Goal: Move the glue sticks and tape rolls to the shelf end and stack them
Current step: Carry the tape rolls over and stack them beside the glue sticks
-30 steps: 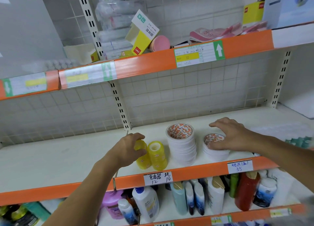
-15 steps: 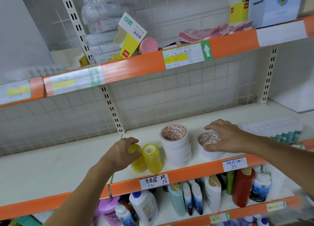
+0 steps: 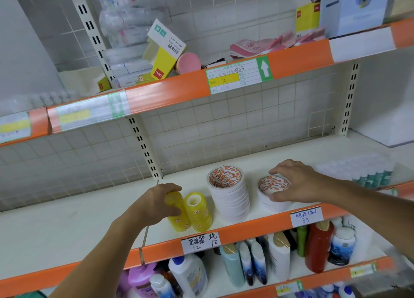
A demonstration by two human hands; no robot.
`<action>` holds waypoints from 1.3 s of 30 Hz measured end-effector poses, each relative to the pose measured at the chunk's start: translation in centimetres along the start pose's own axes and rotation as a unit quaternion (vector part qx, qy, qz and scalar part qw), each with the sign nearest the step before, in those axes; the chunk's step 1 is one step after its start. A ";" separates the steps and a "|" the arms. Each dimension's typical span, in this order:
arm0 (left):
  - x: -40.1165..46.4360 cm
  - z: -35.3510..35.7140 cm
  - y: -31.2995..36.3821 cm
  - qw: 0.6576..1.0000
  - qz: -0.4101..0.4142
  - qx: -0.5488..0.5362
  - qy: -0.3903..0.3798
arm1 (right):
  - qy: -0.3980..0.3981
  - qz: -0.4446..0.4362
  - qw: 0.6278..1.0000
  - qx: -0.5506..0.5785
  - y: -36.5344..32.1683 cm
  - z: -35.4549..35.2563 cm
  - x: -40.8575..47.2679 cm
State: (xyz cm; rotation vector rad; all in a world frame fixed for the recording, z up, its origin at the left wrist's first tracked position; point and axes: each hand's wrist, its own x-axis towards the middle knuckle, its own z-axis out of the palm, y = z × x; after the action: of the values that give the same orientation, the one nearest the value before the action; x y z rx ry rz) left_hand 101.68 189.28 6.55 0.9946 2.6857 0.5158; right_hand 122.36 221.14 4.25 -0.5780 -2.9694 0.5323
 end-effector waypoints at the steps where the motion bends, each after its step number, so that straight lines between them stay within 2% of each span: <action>1: 0.1 0.0 -0.1 1.000 0.001 0.000 -0.004 | -0.001 0.000 1.000 -0.001 0.0 -0.1 0.0; 7: 0.5 -0.2 -0.5 1.000 0.008 0.007 -0.024 | -0.011 0.000 1.000 -0.006 -0.1 -0.6 0.2; 18: -0.6 -0.5 -0.1 0.999 -0.030 -0.027 -0.035 | -0.039 -0.014 0.999 -0.012 -0.9 -2.3 0.3; 23: -2.3 -0.9 1.0 0.998 -0.045 -0.004 -0.038 | -0.043 -0.026 0.998 0.028 -1.8 -3.7 -0.6; 32: -6.0 -1.1 3.9 0.997 -0.049 0.035 0.056 | 0.019 -0.131 0.991 0.003 -7.0 -4.6 -1.1; 39: -9.5 0.0 6.8 0.990 -0.069 0.051 0.115 | 0.011 -0.214 0.974 -0.071 -11.3 -3.4 -1.8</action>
State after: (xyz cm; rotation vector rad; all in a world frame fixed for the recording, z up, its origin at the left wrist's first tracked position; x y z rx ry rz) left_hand 112.67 187.83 10.18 0.8101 2.9877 0.4967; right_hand 120.54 211.70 11.36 0.0588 -2.9908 0.2722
